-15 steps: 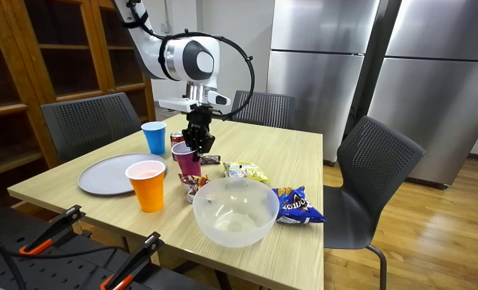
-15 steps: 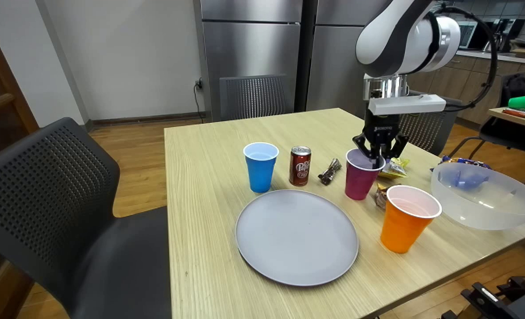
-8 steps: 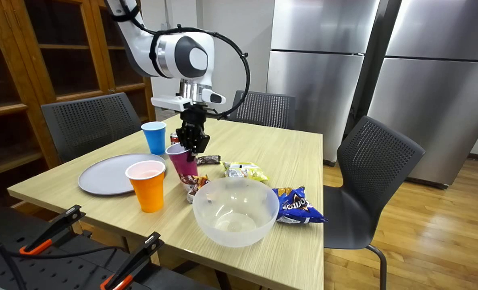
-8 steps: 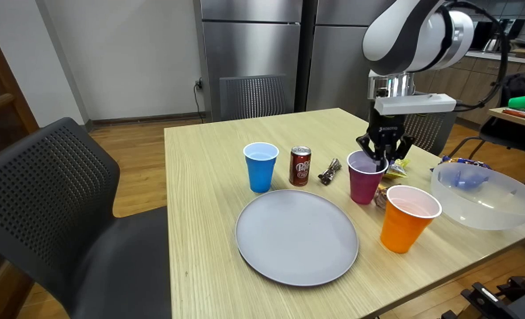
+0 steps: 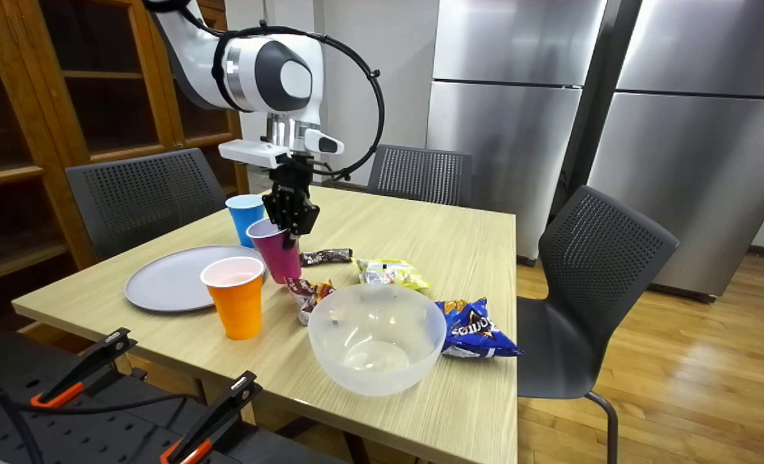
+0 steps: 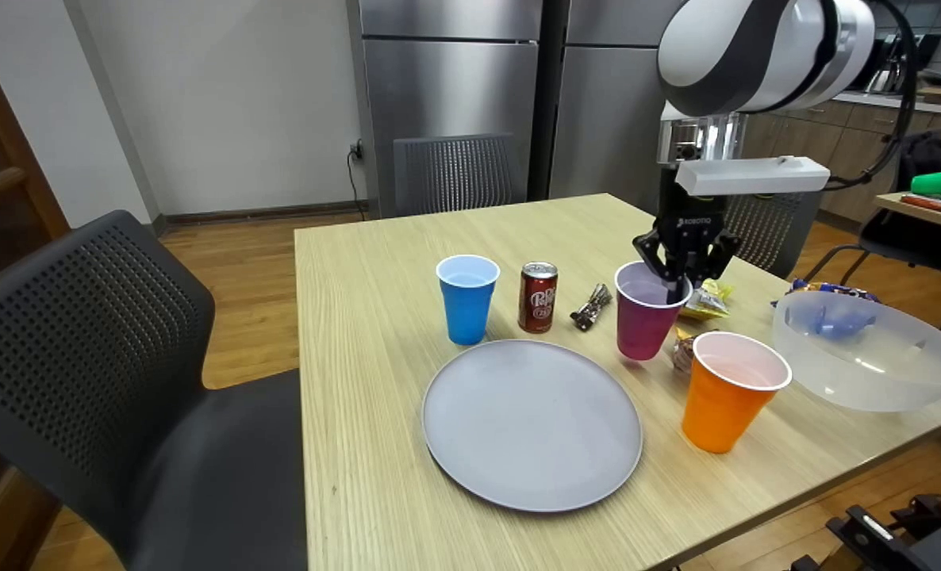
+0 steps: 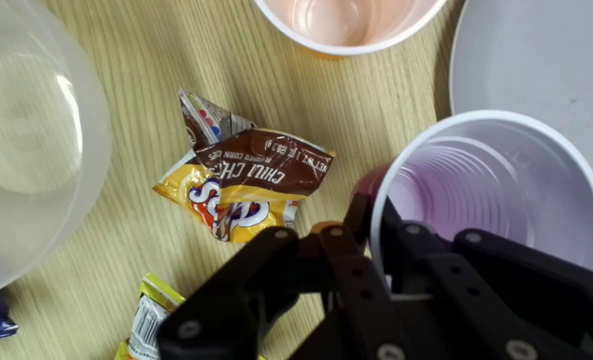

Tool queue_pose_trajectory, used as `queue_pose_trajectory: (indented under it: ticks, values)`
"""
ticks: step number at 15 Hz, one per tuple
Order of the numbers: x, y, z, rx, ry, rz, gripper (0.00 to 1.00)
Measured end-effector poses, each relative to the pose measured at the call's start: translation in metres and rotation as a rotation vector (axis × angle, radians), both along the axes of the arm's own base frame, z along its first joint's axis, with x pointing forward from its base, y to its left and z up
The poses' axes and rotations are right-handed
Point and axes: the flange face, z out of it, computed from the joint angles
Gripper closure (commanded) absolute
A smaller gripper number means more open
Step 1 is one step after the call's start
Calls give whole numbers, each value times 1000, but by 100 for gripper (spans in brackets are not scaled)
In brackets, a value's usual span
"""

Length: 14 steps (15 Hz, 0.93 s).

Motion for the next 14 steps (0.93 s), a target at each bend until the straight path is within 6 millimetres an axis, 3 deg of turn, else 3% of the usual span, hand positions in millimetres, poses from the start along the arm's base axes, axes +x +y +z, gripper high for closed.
queue_pose_trajectory:
  ticks: [8, 14]
  values:
    - [-6, 52, 6, 19, -6, 107, 98]
    - [-16, 111, 6, 36, -2, 219, 98]
